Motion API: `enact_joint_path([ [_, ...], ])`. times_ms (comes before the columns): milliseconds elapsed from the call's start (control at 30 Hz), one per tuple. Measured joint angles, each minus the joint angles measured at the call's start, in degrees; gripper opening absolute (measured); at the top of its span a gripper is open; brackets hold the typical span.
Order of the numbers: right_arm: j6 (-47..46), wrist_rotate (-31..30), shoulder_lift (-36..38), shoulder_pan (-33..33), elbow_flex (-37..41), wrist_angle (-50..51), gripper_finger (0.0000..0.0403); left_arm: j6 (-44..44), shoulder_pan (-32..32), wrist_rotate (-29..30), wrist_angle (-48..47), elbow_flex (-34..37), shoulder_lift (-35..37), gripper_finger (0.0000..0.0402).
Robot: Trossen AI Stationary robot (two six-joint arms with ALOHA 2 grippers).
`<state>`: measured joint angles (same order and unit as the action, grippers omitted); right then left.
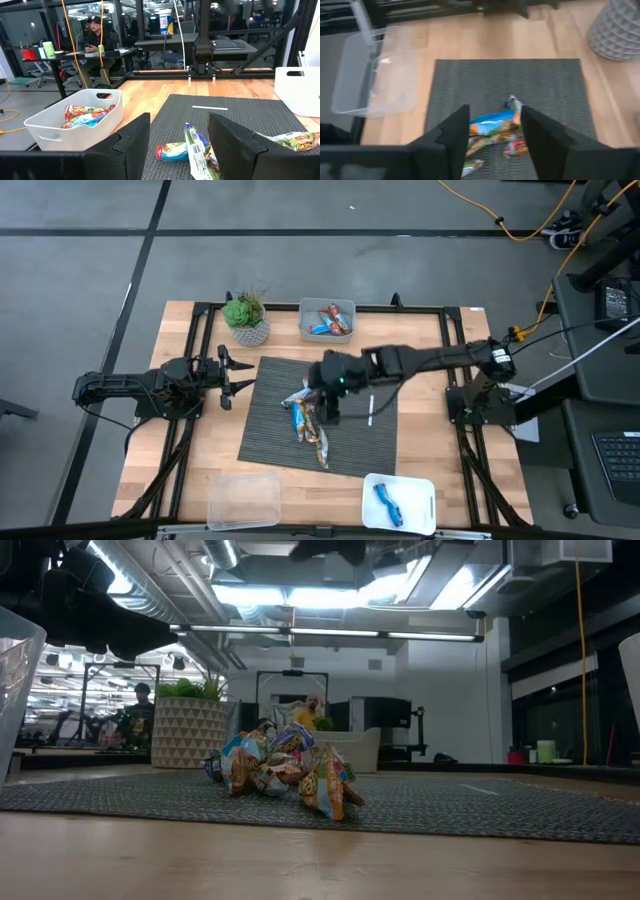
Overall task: Pick and place Granola Bars by type
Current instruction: Put the blue granola bar into the white bin
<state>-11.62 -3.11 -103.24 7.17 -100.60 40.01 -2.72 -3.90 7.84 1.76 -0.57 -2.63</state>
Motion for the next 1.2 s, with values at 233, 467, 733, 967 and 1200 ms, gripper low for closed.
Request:
enact_joint_path([
  [233,4.9,0.3,-1.9,-4.9,0.0,-0.2,0.0267,0.0,0.0,0.0,0.0,0.0,0.0,0.0191],
  [467,11.1,2.7,-3.9,-8.2,0.0,-0.3,0.0288,0.0,0.0,0.0,0.0,0.0,0.0,0.0189],
  [733,17.9,4.9,-8.9,-10.8,0.0,1.6,0.0288,0.0,0.0,0.0,0.0,0.0,0.0,0.019],
  [967,20.8,4.7,-13.7,-11.6,0.0,2.2,0.0288,0.0,0.0,0.0,0.0,0.0,0.0,0.0191],
  [1200,21.0,8.1,-16.8,-11.6,0.0,2.7,0.0288,0.0,0.0,0.0,0.0,0.0,0.0,0.0189],
])
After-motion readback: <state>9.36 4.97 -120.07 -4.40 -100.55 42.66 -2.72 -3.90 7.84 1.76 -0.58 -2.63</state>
